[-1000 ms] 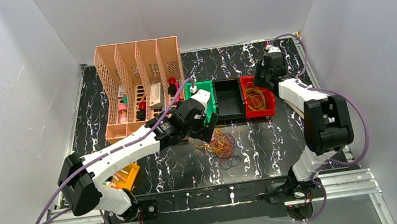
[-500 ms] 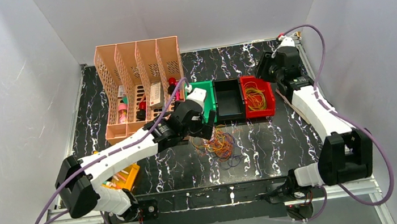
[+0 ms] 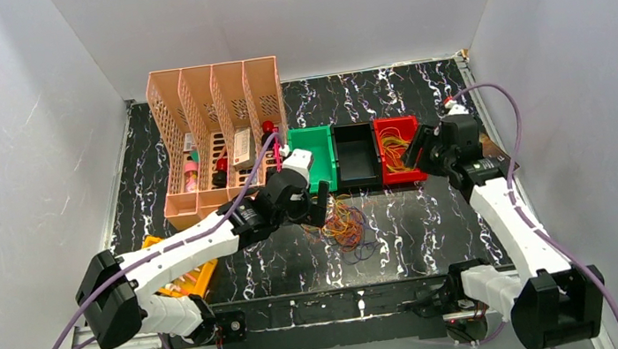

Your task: Untangle the cables

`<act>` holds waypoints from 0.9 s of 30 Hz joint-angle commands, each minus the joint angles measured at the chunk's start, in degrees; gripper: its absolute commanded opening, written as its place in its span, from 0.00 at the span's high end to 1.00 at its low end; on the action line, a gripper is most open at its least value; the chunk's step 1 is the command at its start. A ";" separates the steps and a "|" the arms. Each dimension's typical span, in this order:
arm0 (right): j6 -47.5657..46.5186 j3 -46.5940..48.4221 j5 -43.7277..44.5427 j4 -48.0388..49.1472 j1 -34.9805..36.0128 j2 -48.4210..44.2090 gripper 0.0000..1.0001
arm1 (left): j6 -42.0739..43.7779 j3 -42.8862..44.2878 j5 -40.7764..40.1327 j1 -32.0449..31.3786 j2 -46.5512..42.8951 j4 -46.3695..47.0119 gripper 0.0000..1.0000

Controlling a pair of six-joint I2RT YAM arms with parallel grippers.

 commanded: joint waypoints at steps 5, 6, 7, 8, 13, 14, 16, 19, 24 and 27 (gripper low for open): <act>-2.68 -6.22 -10.11 -3.86 -0.29 -10.21 0.33 | -3.77 -4.34 0.28 0.13 -2.80 4.00 0.02; -2.92 -6.13 -10.11 -5.22 -0.34 -10.31 0.33 | -3.74 -4.67 0.42 0.12 -3.02 4.36 0.02; -3.03 -6.08 -10.96 -6.27 -0.23 -10.18 0.33 | -3.61 -5.09 0.58 0.19 -3.20 4.68 0.02; -2.58 -6.30 -11.92 -6.64 0.04 -10.16 0.34 | -3.49 -5.37 0.54 0.19 -3.52 5.05 0.02; 3.99 -8.96 -11.86 -3.21 6.88 -13.19 0.38 | -2.87 -6.24 -0.20 0.19 -4.67 5.81 0.02; 5.12 -8.88 -9.98 -2.74 9.74 -13.20 0.38 | -2.78 -6.39 -0.43 0.20 -4.87 5.86 0.02; 7.09 -8.43 -5.01 -2.19 16.06 -12.92 0.38 | -2.67 -6.77 -1.09 0.16 -5.36 6.16 0.02; 8.77 -8.15 -1.24 -0.74 20.92 -11.92 0.40 | -3.11 -7.16 -2.43 0.20 -5.73 6.22 0.02; 7.94 -6.66 2.21 0.61 23.01 -9.69 0.41 | -5.38 -7.13 -2.84 0.19 -4.09 7.97 0.02; 7.89 -6.07 4.03 1.31 23.05 -9.76 0.40 | -6.81 -5.75 -2.24 0.19 -1.54 9.44 0.04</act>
